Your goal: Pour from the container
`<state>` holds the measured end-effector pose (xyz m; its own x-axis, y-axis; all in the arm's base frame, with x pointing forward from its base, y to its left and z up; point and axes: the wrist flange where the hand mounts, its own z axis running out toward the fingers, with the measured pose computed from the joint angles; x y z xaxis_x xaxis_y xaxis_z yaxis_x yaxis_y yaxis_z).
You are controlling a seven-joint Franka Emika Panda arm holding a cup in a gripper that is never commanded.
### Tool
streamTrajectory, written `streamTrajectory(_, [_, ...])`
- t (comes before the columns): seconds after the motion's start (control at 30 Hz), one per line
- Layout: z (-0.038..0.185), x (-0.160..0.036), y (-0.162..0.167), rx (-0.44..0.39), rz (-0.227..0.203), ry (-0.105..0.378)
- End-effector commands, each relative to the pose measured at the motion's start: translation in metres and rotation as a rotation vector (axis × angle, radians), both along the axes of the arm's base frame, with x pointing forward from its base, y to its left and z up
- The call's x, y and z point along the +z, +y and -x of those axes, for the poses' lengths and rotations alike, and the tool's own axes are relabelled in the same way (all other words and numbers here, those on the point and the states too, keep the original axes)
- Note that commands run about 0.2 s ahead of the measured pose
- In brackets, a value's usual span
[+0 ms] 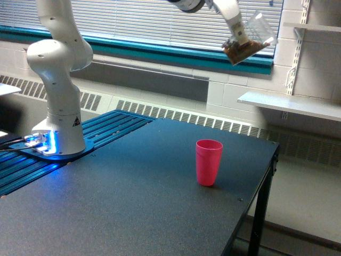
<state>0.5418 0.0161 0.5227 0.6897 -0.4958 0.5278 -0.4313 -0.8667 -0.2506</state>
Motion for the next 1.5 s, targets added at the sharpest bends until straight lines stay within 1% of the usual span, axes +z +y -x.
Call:
streamTrajectory(0.03, [0.013,-0.007,-0.009,0.053,0.030,0.007])
streamTrajectory(0.17, [0.021,-0.016,-0.015,0.075,0.063,0.025])
streamTrajectory(0.27, [0.027,-0.023,-0.017,0.091,0.077,0.034])
streamTrajectory(0.33, [0.032,-0.029,-0.020,0.110,0.079,0.044])
streamTrajectory(0.4, [0.036,-0.035,-0.022,0.121,0.094,0.050])
streamTrajectory(0.53, [0.046,-0.050,-0.025,0.148,0.085,0.076])
streamTrajectory(0.6, [0.051,-0.058,-0.028,0.160,0.094,0.084])
streamTrajectory(0.67, [0.057,-0.066,-0.029,0.170,0.088,0.104])
streamTrajectory(0.77, [0.064,-0.077,-0.032,0.174,0.090,0.124])
streamTrajectory(0.83, [0.069,-0.081,-0.035,0.181,0.105,0.139])
streamTrajectory(1.0, [0.079,-0.094,-0.039,0.190,0.111,0.177])
streamTrajectory(1.17, [0.088,-0.104,-0.044,0.190,0.134,0.204])
streamTrajectory(1.3, [0.094,-0.114,-0.047,0.194,0.133,0.226])
streamTrajectory(1.37, [0.098,-0.119,-0.048,0.194,0.142,0.243])
streamTrajectory(1.5, [0.105,-0.129,-0.046,0.195,0.141,0.276])
